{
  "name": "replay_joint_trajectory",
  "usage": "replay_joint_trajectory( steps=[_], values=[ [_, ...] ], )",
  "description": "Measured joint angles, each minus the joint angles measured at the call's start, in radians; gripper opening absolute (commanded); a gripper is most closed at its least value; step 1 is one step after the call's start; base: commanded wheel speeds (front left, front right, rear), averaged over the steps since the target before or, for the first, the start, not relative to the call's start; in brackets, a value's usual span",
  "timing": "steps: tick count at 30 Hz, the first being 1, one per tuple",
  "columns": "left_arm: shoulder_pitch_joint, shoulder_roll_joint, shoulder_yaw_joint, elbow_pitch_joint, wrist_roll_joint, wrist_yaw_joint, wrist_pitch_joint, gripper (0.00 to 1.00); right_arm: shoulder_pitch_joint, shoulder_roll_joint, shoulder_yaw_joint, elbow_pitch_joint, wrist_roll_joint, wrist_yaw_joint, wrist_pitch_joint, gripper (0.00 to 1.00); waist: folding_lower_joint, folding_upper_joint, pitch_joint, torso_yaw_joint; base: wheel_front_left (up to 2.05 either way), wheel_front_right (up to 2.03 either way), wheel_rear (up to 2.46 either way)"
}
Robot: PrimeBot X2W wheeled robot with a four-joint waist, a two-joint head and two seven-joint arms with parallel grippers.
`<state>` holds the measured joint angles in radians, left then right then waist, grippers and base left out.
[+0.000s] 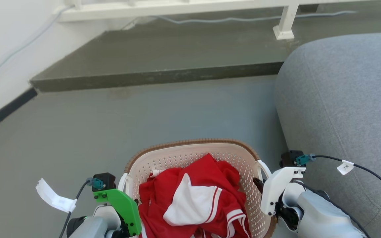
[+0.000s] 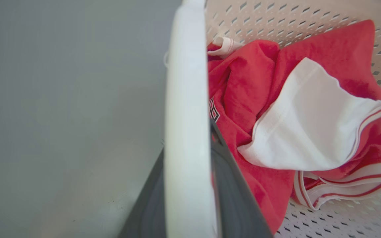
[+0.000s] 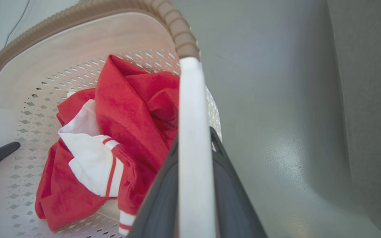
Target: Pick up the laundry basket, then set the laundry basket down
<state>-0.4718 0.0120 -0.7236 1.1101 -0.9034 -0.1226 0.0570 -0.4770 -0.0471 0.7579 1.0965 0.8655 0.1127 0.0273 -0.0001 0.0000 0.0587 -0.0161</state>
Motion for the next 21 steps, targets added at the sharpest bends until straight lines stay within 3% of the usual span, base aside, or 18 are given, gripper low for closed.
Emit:
replay_joint_trajectory(
  steps=[21],
  values=[
    [0.001,0.002,-0.034,0.009,-0.026,0.0,0.021,0.0,0.0,-0.002,0.037,0.011,0.035,0.0,0.027,0.0,0.0001,0.0,-0.055,-0.01,0.0,0.0,0.0]
  ],
)
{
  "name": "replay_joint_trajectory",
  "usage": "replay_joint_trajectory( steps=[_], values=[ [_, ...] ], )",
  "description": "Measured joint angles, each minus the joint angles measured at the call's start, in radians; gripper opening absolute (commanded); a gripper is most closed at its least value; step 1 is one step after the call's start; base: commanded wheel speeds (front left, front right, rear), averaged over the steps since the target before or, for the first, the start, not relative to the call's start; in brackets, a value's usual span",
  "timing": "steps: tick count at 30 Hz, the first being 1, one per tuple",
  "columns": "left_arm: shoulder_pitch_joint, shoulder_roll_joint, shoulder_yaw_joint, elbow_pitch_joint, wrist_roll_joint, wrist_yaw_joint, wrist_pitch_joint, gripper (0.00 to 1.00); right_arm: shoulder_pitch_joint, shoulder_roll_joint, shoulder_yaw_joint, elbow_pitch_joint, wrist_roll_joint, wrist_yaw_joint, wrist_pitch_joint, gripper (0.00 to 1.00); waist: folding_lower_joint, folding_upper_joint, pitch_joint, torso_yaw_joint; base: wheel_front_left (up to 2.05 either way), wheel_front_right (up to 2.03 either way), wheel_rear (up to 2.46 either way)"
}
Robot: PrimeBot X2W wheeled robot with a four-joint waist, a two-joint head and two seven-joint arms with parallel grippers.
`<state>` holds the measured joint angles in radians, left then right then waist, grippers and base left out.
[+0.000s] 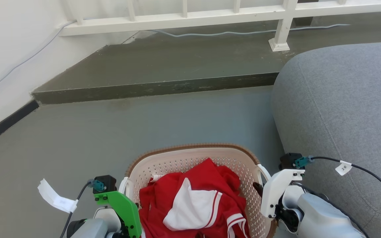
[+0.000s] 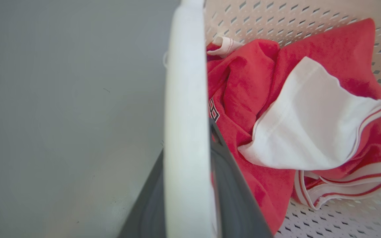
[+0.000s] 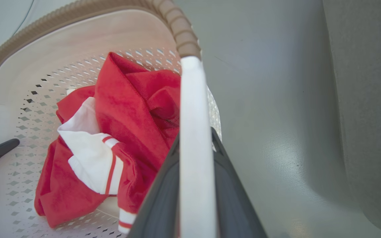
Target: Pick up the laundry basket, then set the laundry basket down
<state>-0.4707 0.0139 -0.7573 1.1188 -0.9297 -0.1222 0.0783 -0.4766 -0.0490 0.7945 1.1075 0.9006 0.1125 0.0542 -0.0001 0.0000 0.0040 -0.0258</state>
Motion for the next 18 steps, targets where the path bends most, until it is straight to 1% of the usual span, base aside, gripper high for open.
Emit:
replay_joint_trajectory(
  steps=[18],
  values=[
    [0.0,0.002,-0.021,0.004,-0.029,0.001,0.0,0.0,0.0,-0.002,0.026,0.004,0.024,0.0,0.001,0.0,0.0,0.0,0.007,-0.002,0.0,0.0,0.0]
  ],
)
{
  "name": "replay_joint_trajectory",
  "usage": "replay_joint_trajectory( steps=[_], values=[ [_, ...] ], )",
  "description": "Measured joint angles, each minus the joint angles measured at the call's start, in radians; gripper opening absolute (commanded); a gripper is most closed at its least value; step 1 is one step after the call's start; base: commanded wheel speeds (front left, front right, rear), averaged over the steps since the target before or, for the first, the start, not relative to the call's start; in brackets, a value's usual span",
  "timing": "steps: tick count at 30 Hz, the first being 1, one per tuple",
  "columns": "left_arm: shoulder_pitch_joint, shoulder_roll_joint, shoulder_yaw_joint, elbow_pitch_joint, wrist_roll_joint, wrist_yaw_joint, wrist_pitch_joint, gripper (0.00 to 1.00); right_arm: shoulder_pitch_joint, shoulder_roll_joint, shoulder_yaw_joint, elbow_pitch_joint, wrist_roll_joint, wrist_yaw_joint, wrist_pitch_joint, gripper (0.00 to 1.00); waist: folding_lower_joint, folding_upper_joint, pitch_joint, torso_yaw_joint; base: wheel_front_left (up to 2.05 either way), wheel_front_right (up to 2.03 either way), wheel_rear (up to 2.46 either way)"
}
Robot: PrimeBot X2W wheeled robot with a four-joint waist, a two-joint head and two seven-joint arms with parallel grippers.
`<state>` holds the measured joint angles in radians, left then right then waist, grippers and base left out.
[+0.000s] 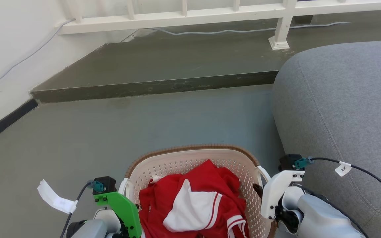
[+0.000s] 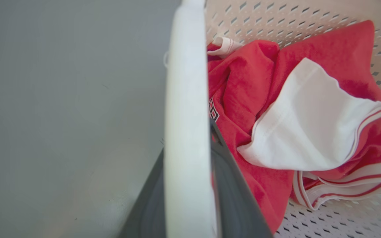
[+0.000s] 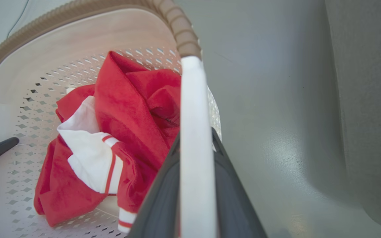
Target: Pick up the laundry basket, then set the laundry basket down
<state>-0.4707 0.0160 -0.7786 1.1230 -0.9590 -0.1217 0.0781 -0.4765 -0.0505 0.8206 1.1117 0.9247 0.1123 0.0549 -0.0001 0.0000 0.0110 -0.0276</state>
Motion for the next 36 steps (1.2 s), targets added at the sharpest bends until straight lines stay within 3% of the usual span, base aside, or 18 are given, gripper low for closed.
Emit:
replay_joint_trajectory(
  steps=[18,36],
  values=[
    [-0.002,0.001,-0.01,0.001,-0.016,0.0,-0.019,0.0,-0.009,-0.004,0.018,-0.001,0.012,0.0,-0.003,0.0,0.0,0.0,0.026,-0.012,0.0,0.0,0.0],
    [-0.152,0.004,0.002,-0.007,-0.009,0.018,-0.116,0.0,-0.165,-0.012,0.014,-0.006,0.009,0.0,-0.074,0.0,0.0001,0.0,0.214,-0.033,0.0,0.0,0.0]
  ],
)
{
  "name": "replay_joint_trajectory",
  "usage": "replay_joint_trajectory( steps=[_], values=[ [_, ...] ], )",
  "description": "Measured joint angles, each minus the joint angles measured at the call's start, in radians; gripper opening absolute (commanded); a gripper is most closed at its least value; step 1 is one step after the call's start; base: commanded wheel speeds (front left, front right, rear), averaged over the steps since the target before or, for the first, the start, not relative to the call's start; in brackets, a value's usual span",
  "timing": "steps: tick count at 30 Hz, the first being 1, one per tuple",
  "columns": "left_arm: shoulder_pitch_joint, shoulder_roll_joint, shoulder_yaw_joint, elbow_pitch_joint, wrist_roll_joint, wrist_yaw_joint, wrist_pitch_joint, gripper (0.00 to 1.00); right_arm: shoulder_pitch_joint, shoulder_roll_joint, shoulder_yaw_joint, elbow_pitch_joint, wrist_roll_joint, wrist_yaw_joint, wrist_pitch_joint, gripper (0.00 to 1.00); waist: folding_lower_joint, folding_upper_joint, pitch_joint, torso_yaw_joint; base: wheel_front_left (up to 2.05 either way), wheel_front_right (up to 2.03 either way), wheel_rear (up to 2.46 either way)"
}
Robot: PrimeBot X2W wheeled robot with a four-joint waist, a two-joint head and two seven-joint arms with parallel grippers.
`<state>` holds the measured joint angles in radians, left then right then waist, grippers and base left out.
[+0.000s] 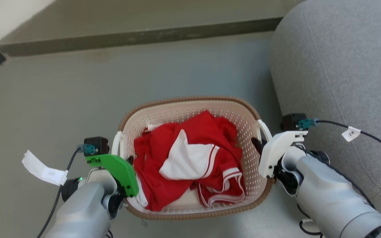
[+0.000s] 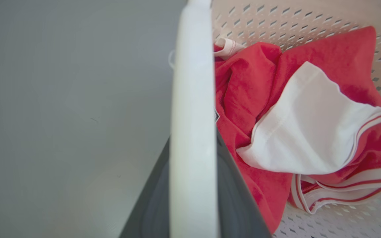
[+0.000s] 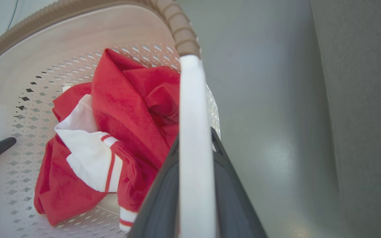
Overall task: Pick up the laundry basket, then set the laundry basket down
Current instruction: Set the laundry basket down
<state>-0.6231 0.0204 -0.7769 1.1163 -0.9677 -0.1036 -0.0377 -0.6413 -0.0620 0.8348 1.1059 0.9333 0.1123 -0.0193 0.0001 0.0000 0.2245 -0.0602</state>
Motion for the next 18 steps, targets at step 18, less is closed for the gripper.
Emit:
replay_joint_trajectory(
  steps=[18],
  values=[
    [-0.169,0.002,0.024,-0.009,0.022,0.003,-0.104,0.0,-0.162,-0.025,-0.003,-0.017,-0.034,0.0,-0.131,0.0,0.0001,0.0,0.253,-0.009,0.0,0.0,0.0]
  ],
)
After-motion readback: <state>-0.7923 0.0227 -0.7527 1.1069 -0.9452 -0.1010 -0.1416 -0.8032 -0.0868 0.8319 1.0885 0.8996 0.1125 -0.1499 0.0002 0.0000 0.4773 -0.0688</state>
